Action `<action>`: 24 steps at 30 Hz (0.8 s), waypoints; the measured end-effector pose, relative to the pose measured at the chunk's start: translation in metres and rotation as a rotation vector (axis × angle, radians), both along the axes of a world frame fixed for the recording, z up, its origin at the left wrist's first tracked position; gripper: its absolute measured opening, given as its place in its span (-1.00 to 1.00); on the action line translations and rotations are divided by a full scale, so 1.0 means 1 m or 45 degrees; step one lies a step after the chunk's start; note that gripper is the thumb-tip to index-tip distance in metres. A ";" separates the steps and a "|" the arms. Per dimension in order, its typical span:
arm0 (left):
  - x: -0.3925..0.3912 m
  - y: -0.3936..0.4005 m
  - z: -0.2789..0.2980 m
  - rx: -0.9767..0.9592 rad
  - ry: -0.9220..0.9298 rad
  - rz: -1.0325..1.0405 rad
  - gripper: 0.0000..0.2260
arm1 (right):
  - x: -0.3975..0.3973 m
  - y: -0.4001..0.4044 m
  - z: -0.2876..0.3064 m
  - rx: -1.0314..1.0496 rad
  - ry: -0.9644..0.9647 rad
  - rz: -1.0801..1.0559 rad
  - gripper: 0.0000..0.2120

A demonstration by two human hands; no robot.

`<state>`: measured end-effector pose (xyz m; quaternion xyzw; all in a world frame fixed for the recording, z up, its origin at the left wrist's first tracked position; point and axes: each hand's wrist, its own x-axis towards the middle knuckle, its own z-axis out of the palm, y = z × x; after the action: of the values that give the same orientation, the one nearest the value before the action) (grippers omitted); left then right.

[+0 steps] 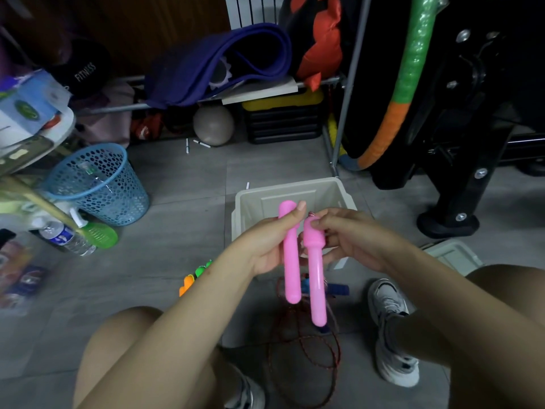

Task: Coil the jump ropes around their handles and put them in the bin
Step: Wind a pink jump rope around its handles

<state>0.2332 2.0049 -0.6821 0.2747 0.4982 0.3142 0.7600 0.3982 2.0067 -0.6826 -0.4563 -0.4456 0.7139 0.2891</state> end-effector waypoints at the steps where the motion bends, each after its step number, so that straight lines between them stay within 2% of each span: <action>1: 0.002 -0.001 0.000 0.017 -0.018 -0.035 -0.49 | -0.001 0.000 0.000 0.005 0.000 -0.012 -0.82; 6: 0.004 -0.001 0.002 0.080 -0.045 -0.166 -0.50 | -0.004 -0.003 0.000 0.066 0.090 -0.095 -0.54; 10: 0.003 -0.003 0.004 0.067 -0.066 -0.320 -0.50 | -0.006 -0.005 -0.001 0.014 0.254 -0.131 -0.49; 16: 0.003 -0.008 0.005 0.038 -0.056 -0.539 -0.34 | -0.009 -0.004 0.000 -0.099 0.392 -0.195 -0.70; 21: 0.001 -0.008 0.008 0.129 0.137 -0.612 -0.44 | -0.010 -0.001 -0.001 -0.110 0.471 -0.220 -0.65; 24: 0.005 -0.012 0.006 0.116 0.073 -0.493 -0.58 | -0.011 0.000 -0.004 -0.115 0.469 -0.262 -0.74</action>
<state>0.2381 1.9925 -0.6756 0.4084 0.4429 0.1766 0.7784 0.3873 2.0067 -0.6870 -0.3737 -0.3038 0.7712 0.4164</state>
